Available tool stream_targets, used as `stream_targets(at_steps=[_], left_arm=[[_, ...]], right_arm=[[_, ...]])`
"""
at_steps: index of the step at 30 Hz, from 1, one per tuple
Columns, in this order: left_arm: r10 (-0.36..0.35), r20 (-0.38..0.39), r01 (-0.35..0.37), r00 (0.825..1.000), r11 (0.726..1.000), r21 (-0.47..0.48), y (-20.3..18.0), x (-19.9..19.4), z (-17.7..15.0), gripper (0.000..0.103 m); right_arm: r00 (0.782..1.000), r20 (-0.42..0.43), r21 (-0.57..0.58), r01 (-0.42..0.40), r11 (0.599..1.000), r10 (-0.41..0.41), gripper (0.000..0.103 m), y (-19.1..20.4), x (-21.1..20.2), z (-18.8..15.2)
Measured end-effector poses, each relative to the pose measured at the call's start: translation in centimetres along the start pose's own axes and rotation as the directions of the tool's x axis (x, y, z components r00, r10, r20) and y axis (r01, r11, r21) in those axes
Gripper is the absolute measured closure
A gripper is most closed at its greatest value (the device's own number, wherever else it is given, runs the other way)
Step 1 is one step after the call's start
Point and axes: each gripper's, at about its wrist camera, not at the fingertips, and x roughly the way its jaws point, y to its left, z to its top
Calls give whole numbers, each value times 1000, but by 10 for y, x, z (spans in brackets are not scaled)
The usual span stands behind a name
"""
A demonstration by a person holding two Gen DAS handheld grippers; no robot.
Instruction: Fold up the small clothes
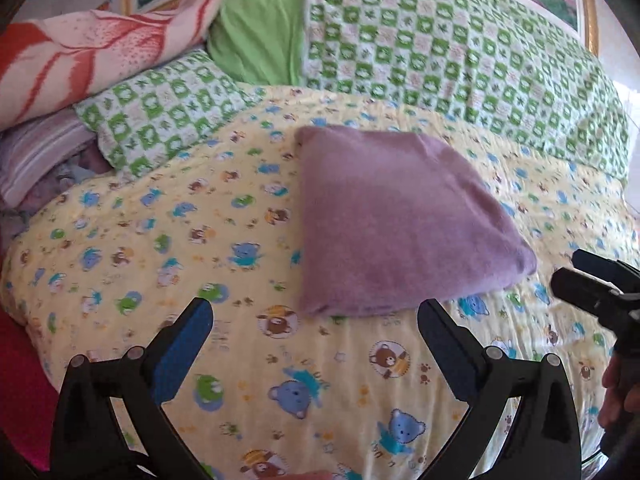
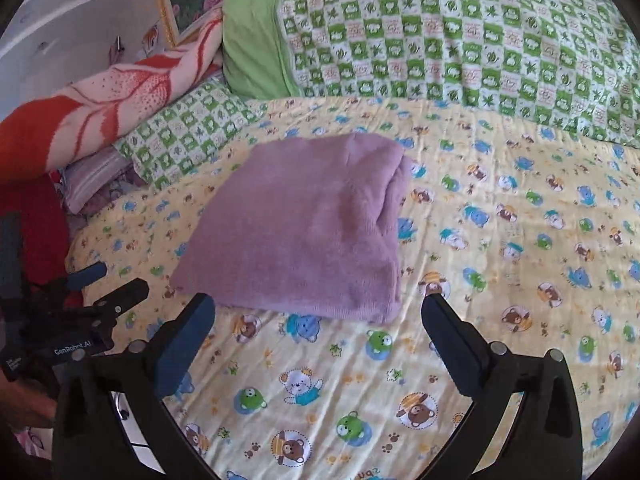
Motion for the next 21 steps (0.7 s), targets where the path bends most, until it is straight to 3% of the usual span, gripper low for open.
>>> stream_targets(at_steps=[6,21], left_arm=[[-5,-4,5,1000,1000,15,-7,15,3,1],[71,-35,-71,997,997,6,-10,23,1,1]], right_arm=[[1000,-5,11,10,1000,-10,0,-1,9,-7],[999,-40,0,21,1000,-21,0,-4,21,-12]])
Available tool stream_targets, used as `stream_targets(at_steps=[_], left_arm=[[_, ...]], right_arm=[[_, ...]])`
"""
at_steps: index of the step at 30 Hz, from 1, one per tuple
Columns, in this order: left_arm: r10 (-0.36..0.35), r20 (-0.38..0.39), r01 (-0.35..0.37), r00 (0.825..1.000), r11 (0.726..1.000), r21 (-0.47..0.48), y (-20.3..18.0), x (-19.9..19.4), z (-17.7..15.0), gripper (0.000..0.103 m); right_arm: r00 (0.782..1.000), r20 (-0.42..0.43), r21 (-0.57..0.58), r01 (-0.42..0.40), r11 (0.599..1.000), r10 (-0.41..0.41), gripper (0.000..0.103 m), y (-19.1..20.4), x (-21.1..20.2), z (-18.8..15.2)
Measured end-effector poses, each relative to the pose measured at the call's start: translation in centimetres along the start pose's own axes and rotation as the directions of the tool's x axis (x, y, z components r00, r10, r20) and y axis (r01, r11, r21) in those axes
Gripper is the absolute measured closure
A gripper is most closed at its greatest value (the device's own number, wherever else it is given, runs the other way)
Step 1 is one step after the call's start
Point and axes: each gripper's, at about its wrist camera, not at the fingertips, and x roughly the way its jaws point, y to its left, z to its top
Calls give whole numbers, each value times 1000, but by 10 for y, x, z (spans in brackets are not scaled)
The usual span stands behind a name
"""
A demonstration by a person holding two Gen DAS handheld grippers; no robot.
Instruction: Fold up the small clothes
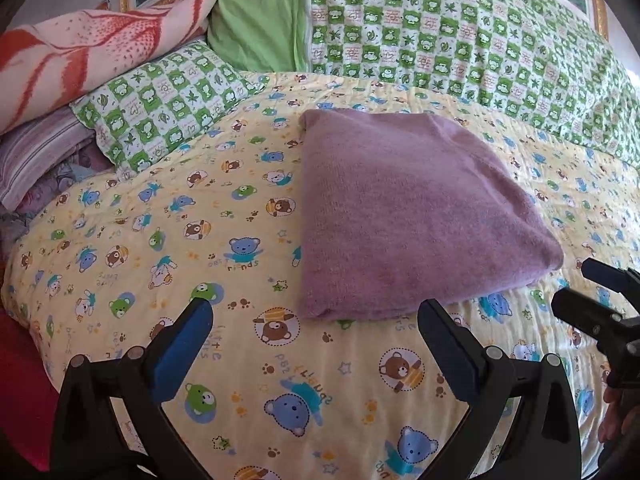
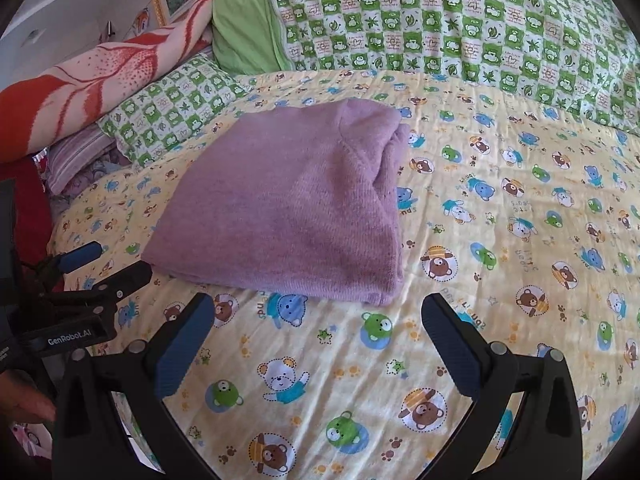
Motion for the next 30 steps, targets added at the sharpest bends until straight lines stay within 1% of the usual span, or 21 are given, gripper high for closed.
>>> stream_targets(at_steps=[3,6,9,17,30], left_arm=[[-4,1,4,1000,1000,-7,-1,-2,1,1],[3,16,-3,1000,1000,-8,-3,-7,0,1],[9,17,-9,1000,1000,-10,-3,-8,0,1],[12,7,-11,1000,999,-39,0,-10,-1,1],[8,17,-8,1000,999,-39,2,-16,3,1]], right_arm=[[1000,-8,-1,-12,1000,12,0,0,2,0],[1000,11,-11,-16,1000,16,0,0,1,0],[1000,12,-27,-18,999,19,0,1,2,0],[1000,18,-49,-18,999,19,0,2,3,2],[998,49,-83,-21,996,25,0,11,-2,5]])
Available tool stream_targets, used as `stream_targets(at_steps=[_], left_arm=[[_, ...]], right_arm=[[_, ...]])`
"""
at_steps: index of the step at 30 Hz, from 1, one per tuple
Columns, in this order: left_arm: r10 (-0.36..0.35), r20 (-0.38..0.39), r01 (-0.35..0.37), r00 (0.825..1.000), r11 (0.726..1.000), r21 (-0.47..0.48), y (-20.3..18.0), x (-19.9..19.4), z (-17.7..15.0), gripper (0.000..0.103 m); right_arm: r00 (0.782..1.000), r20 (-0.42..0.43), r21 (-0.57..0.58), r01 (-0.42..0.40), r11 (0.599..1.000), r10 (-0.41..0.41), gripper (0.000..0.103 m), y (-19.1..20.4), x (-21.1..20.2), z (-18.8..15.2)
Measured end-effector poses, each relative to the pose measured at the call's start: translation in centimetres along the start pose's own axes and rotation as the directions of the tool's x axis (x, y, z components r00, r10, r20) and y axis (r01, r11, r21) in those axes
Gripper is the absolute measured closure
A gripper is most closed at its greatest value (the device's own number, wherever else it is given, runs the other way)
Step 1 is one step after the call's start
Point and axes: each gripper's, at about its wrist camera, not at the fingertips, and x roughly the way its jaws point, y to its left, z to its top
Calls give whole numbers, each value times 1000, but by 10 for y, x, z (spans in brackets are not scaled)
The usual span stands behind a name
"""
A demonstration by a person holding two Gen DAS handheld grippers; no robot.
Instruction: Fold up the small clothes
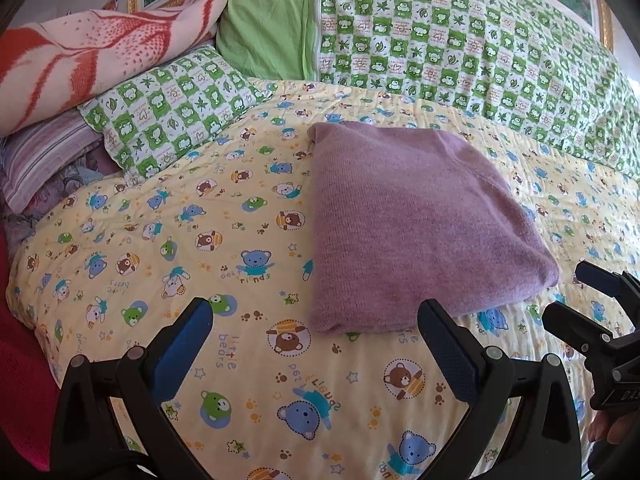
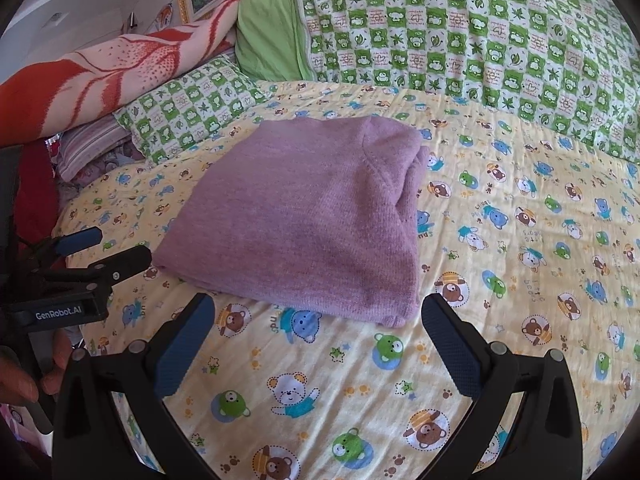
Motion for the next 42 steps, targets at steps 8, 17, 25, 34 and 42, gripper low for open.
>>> stream_targets(at_steps=[8,17,25,34,42], left_arm=[[2,3,-2,1000,1000,6,-1,-2,1,1],[-7,0,7,1000,1000,18,-4,0,2,1],[-7,-5,7,1000,1000,13,-3,1,3,1],[-10,-9,10,1000,1000,13,-1,2,4,1],[-4,-13,4,1000,1000,7,1,3,4,1]], right_arm=[[1000,3,-5,-7,1000,7,0,-1,0,3],[1000,4,-1,-2,1000,2,0,-2,0,4],[1000,-1,12,4,1000,-4,0,-2,0,5],[1000,-2,7,1,1000,-1,0,-3,1,5],[1000,-5,11,1,1000,-1,0,-3,3,7]])
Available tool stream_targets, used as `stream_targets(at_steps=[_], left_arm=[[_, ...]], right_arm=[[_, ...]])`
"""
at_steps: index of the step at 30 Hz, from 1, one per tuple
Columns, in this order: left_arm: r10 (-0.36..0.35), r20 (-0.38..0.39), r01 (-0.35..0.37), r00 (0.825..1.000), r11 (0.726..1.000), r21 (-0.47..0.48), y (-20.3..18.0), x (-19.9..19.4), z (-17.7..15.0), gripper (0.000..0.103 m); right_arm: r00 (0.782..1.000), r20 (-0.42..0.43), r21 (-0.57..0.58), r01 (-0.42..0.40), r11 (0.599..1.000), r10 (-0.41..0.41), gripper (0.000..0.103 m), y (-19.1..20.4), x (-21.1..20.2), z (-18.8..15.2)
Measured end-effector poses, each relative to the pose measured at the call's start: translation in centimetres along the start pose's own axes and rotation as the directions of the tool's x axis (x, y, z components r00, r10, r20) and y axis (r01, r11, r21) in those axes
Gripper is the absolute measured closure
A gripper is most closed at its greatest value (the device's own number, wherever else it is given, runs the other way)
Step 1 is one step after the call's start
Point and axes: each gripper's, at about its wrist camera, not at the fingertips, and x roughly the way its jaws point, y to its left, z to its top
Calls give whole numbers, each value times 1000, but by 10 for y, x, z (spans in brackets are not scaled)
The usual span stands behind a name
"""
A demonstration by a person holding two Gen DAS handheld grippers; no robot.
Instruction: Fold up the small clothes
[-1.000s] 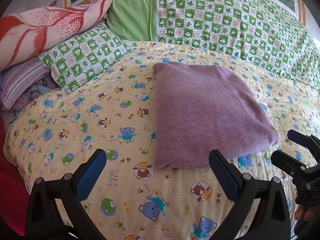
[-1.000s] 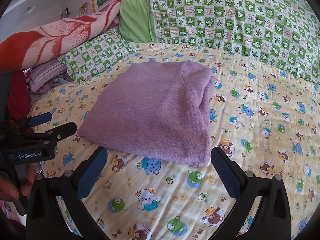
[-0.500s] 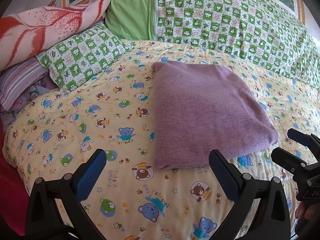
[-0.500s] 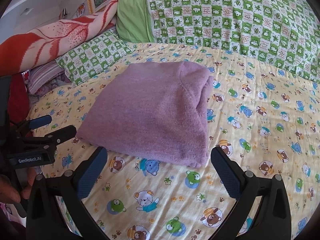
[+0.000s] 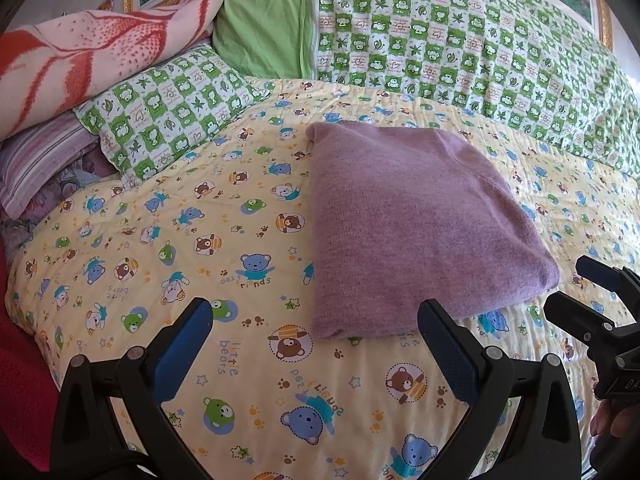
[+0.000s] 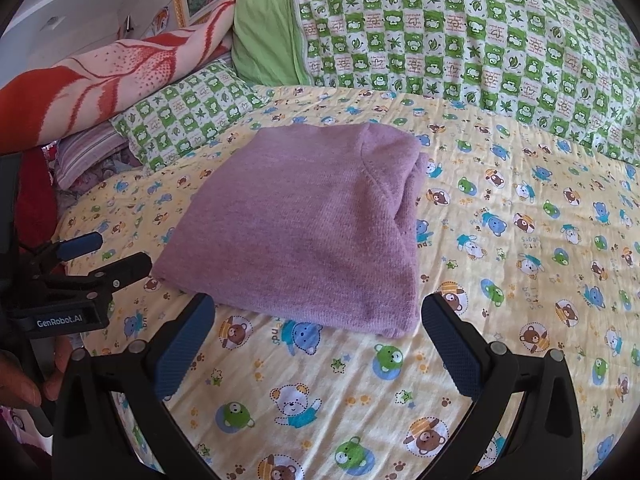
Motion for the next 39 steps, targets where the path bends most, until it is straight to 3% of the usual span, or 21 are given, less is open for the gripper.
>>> stream_targets(at_steps=[39], left_arm=[[-10,-41,11,999,999,33,-3,7,10,1]], right_arm=[[1000,7,19,-5,1000,5,0,0,1,11]])
